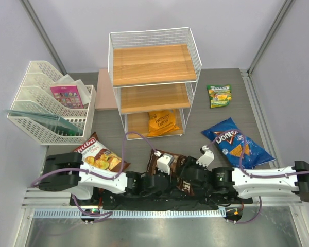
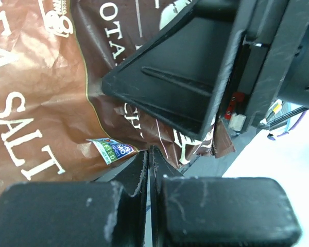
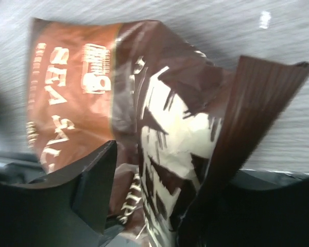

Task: Place and organize the chips bags onto the shelf
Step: Pick up the potato chip from the center of the board.

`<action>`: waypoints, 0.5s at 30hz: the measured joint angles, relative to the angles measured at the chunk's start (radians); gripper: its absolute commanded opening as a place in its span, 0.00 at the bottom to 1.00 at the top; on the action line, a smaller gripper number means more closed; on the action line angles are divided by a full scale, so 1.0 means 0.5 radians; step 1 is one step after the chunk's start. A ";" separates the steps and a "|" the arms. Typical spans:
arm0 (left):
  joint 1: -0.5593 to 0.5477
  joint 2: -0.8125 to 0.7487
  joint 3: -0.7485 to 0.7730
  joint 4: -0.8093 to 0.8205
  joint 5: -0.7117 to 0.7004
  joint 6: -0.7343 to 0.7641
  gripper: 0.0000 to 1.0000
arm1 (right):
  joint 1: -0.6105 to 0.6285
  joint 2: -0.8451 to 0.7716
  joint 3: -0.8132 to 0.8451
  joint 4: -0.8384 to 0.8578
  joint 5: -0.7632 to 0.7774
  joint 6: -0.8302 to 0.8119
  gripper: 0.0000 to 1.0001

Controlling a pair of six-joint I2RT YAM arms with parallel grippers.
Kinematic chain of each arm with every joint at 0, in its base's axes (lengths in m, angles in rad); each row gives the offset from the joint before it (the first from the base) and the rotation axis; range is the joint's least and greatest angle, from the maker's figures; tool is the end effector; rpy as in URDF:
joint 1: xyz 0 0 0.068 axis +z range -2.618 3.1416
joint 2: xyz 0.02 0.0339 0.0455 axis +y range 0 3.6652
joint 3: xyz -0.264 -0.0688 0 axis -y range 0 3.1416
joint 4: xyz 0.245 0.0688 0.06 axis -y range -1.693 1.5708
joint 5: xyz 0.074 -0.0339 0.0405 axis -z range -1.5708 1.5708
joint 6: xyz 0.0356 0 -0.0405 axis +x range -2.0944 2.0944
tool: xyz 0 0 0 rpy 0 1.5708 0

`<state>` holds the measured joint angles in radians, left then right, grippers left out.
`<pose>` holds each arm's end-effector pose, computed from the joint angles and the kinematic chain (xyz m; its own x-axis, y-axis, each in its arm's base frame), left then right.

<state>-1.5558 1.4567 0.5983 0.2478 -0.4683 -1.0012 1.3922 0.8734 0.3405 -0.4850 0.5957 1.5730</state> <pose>0.0203 -0.2819 0.1689 -0.7513 -0.0135 -0.6598 0.4709 0.6894 -0.5504 0.0456 0.1404 0.1550 -0.7619 0.4389 -0.4763 0.1529 0.8365 0.5262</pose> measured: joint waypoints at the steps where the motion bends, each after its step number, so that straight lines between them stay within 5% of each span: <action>1: 0.000 -0.008 -0.005 -0.001 -0.001 0.004 0.00 | 0.000 -0.029 -0.011 0.034 0.001 -0.018 0.48; 2: 0.000 -0.016 -0.011 -0.001 -0.002 0.014 0.00 | 0.000 -0.064 -0.028 0.063 0.002 -0.037 0.31; 5: 0.000 -0.034 -0.024 -0.003 -0.002 0.028 0.00 | 0.000 -0.143 -0.096 0.121 0.011 -0.079 0.09; 10: -0.003 -0.053 -0.026 -0.014 -0.006 0.027 0.02 | 0.000 -0.235 -0.134 0.178 0.008 -0.116 0.01; 12: -0.004 -0.064 -0.027 -0.026 -0.006 0.026 0.15 | 0.000 -0.275 -0.147 0.179 0.006 -0.129 0.01; 13: -0.004 -0.075 -0.030 -0.034 -0.011 0.021 0.32 | 0.000 -0.297 -0.151 0.179 0.002 -0.139 0.01; 15: -0.004 -0.111 -0.040 -0.048 -0.025 0.016 0.51 | 0.000 -0.350 -0.151 0.178 -0.002 -0.159 0.01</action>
<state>-1.5578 1.4010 0.5785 0.2237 -0.4808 -0.9932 1.3922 0.6983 0.2649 -0.3962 0.5949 1.4937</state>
